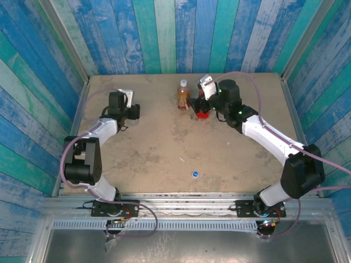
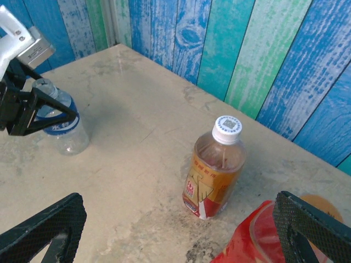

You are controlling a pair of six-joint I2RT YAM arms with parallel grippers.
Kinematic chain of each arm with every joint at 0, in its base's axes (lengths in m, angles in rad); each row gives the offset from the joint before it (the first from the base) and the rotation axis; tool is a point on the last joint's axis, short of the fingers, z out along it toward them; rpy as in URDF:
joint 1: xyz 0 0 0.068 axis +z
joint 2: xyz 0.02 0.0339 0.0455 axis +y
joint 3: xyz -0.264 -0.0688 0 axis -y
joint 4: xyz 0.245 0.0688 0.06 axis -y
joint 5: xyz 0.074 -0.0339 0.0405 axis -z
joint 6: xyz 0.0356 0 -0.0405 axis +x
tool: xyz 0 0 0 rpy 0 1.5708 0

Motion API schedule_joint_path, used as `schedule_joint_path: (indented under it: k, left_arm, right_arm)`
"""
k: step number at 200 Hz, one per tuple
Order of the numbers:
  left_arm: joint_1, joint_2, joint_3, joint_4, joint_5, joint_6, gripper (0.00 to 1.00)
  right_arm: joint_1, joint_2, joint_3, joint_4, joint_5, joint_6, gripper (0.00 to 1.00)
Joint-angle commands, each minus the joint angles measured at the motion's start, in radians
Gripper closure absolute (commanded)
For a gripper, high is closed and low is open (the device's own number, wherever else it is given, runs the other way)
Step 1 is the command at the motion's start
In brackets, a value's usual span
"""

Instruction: Screw on the bottle caps

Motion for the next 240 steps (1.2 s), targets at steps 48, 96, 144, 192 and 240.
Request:
schedule_joint_path:
  k: [48, 96, 144, 192, 240]
  left_arm:
    - [0.004, 0.033, 0.018, -0.025, 0.026, 0.016, 0.36]
    - [-0.037, -0.037, -0.03, 0.007, 0.122, 0.025, 0.38]
    - [-0.168, -0.078, -0.065, 0.01, 0.344, 0.176, 0.38]
    - [-0.353, -0.043, -0.061, -0.088, 0.538, 0.353, 0.37]
    - [-0.434, -0.001, -0.039, -0.166, 0.586, 0.412, 0.34]
  right_arm:
    - [0.014, -0.023, 0.014, -0.036, -0.013, -0.014, 0.09]
    - [0.015, -0.049, -0.009, -0.034, -0.014, 0.013, 0.09]
    - [0.017, -0.115, -0.093, -0.026, 0.0, 0.056, 0.09]
    - [0.016, -0.233, -0.233, -0.027, 0.114, 0.064, 0.04]
    - [0.016, -0.343, -0.366, 0.067, 0.145, 0.034, 0.0]
